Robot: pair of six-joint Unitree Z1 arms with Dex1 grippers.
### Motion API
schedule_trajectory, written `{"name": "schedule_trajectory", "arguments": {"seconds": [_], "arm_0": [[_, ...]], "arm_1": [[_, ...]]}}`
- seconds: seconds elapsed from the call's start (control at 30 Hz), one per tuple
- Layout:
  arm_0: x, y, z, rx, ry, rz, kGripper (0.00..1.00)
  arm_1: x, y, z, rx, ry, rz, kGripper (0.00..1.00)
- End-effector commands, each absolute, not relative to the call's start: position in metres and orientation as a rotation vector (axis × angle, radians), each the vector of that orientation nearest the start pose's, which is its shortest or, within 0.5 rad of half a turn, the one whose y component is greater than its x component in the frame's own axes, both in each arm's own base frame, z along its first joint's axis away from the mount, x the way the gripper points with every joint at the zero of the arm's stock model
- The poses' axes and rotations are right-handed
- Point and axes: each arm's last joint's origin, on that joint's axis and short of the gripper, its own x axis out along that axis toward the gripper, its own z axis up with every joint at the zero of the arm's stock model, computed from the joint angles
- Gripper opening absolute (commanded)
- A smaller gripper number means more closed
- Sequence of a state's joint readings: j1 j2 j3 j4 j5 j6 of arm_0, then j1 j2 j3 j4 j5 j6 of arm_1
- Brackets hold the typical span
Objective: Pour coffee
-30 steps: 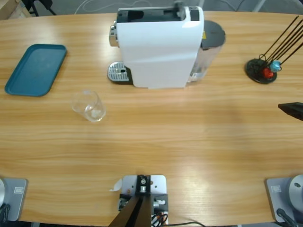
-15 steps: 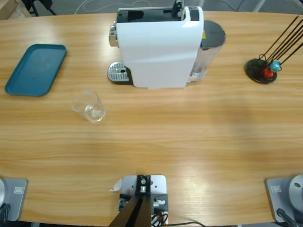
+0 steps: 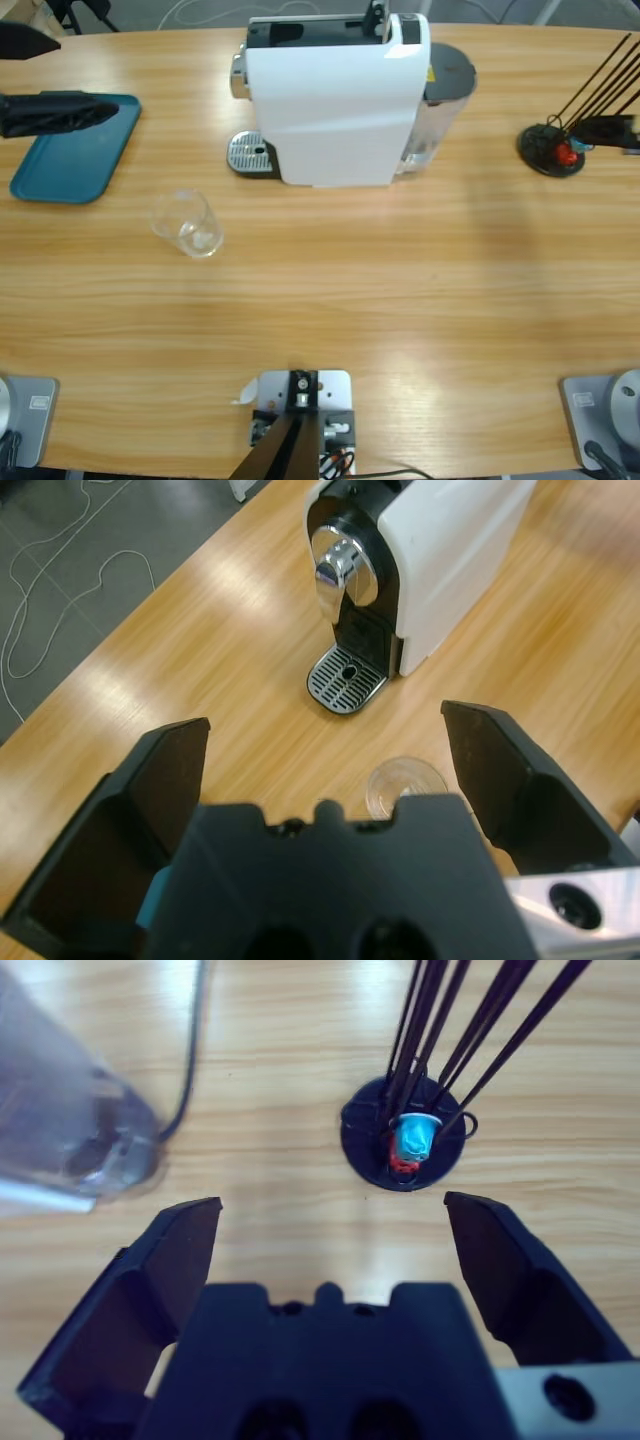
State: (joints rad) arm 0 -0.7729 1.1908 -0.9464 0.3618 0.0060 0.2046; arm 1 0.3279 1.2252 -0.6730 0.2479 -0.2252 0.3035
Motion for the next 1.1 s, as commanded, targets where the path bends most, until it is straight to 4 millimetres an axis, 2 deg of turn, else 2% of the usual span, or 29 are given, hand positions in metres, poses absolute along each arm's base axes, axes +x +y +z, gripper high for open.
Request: {"name": "schedule_trajectory", "arguments": {"seconds": [0.03, 0.1, 0.23, 0.4, 0.47, 0.87, 0.93, 0.97, 1.0, 1.03, 1.1], "arm_0": [[0.127, -0.125, 0.358, 0.411, 0.529, -0.787, 0.991], [0.127, -0.125, 0.357, 0.406, 0.538, -0.785, 0.991], [0.129, -0.127, 0.357, 0.396, 0.551, -0.78, 0.991], [0.13, -0.128, 0.355, 0.389, 0.562, -0.778, 0.991], [0.13, -0.128, 0.355, 0.382, 0.566, -0.775, 0.991], [0.133, -0.137, 0.349, 0.374, 0.602, -0.786, 0.991], [0.134, -0.137, 0.348, 0.375, 0.606, -0.787, 0.991], [0.134, -0.138, 0.348, 0.374, 0.607, -0.786, 0.991], [0.135, -0.138, 0.348, 0.374, 0.607, -0.786, 0.991], [0.135, -0.139, 0.347, 0.375, 0.607, -0.787, 0.991], [0.136, -0.14, 0.347, 0.373, 0.611, -0.786, 0.991]], "arm_1": [[0.17, 0.023, 0.22, 0.141, 0.797, -0.249, 0.987], [0.169, 0.022, 0.216, 0.131, 0.771, -0.234, 0.983], [0.173, 0.024, 0.208, 0.143, 0.76, -0.2, 0.853], [0.184, 0.011, 0.199, 0.181, 0.727, -0.205, 0.838], [0.185, 0.008, 0.196, 0.184, 0.719, -0.216, 0.762], [0.202, 0.011, 0.184, 0.19, 0.713, -0.162, 0.719], [0.202, 0.011, 0.184, 0.185, 0.713, -0.162, 0.591], [0.2, 0.011, 0.184, 0.183, 0.71, -0.166, 0.58], [0.199, 0.01, 0.185, 0.179, 0.703, -0.177, 0.469], [0.198, 0.01, 0.186, 0.177, 0.699, -0.181, 0.431], [0.198, 0.01, 0.187, 0.177, 0.693, -0.179, 0.421]]}}
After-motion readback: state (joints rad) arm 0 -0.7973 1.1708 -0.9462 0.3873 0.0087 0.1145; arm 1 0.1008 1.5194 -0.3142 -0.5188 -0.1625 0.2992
